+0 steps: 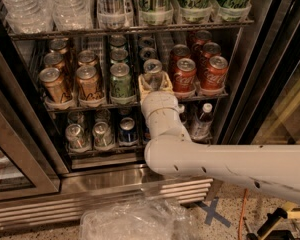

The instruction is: Pick redbull can from middle shelf of fridge

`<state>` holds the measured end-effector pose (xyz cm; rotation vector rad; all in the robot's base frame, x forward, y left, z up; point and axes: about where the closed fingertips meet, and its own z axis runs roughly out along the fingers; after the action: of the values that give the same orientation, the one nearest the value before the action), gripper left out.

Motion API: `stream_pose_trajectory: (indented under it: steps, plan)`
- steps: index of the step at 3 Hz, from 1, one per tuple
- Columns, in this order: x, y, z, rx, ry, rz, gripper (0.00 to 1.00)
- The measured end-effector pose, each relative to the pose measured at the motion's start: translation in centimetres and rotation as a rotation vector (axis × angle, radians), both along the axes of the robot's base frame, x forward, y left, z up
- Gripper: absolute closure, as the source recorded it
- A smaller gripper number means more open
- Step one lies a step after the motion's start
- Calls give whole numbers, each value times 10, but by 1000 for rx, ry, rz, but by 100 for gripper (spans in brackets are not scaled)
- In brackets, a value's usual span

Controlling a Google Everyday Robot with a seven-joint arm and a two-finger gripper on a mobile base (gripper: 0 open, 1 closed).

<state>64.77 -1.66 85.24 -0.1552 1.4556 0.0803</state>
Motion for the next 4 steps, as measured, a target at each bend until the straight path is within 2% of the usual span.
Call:
stream_pose_trajectory:
  steps: [2, 4]
  plan:
    - [-13, -8, 38, 17, -108, -28, 100]
    - [-74, -13, 83, 27, -281, -42, 100]
